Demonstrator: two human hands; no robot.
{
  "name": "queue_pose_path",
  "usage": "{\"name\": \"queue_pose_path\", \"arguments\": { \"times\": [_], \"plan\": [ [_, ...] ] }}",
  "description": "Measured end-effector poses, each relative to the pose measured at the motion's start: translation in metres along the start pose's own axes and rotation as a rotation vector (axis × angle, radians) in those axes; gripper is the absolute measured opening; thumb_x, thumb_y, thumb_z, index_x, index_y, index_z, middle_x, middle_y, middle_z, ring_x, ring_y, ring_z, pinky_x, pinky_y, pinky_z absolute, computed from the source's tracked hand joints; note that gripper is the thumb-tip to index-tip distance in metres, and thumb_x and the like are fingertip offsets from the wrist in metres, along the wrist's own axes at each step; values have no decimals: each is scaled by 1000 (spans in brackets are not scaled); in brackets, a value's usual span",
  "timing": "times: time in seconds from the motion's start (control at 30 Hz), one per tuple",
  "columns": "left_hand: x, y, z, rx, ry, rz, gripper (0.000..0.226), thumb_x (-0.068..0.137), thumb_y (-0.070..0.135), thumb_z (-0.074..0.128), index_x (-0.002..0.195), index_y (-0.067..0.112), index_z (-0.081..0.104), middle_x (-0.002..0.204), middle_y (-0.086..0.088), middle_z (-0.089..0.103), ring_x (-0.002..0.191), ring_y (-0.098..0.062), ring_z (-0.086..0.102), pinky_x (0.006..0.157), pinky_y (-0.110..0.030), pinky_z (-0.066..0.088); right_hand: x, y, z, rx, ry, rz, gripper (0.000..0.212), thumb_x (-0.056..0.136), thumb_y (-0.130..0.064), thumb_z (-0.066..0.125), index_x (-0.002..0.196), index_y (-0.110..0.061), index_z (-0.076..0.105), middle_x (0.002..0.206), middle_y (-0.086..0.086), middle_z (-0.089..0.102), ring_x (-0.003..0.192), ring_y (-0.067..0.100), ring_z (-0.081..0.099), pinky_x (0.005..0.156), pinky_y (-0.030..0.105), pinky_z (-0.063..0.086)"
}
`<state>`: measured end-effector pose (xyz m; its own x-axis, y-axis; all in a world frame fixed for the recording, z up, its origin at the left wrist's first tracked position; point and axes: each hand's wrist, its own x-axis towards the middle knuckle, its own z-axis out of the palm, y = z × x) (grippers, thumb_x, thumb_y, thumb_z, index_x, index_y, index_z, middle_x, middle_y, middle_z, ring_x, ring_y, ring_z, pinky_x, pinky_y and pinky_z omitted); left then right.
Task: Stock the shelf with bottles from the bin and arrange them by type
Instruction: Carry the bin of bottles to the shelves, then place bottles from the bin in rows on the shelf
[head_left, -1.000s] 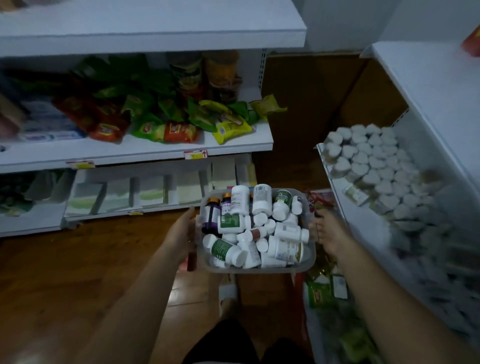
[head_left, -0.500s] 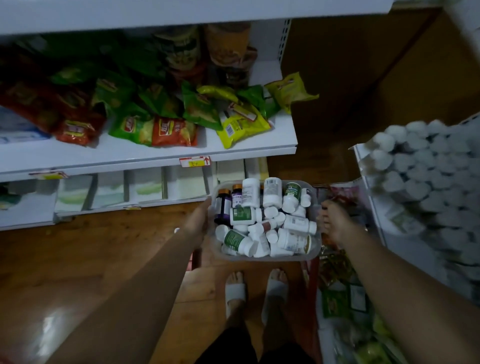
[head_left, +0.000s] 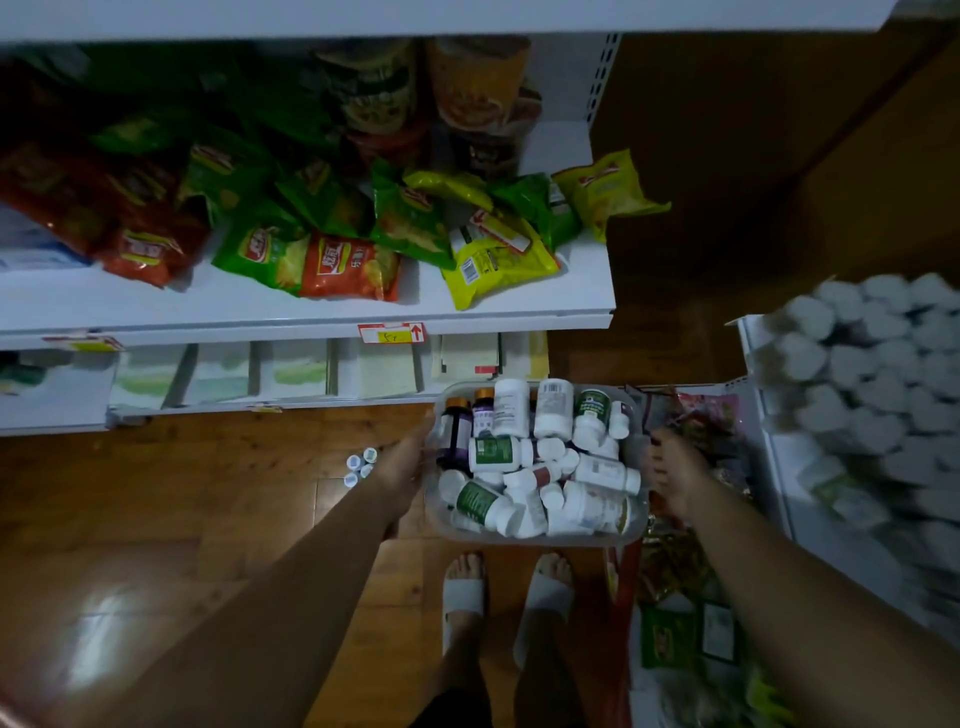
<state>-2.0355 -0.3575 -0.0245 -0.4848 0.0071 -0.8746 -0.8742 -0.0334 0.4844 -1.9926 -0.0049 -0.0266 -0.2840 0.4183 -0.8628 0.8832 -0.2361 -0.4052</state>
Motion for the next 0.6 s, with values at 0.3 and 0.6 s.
{"name": "queue_pose_path", "arguments": {
  "times": [0.3,0.6],
  "plan": [
    [14,-4,5,444,210,90,83,80,71,66,137,11,65,138,-18,66,123,-37,63,111,-48,49,-9,-12,9,-504,155,-451,29,100,-36,60,89,-9,62,81,12,55,74,24,51,71,37,45],
    [25,46,71,981,24,484,87,89,65,66,159,25,36,143,-15,58,114,-32,67,97,-46,58,-41,-59,84,-1119,-12,-821,82,85,-69,67,151,-27,43,146,6,52,135,36,40,105,50,45]
  ]
}}
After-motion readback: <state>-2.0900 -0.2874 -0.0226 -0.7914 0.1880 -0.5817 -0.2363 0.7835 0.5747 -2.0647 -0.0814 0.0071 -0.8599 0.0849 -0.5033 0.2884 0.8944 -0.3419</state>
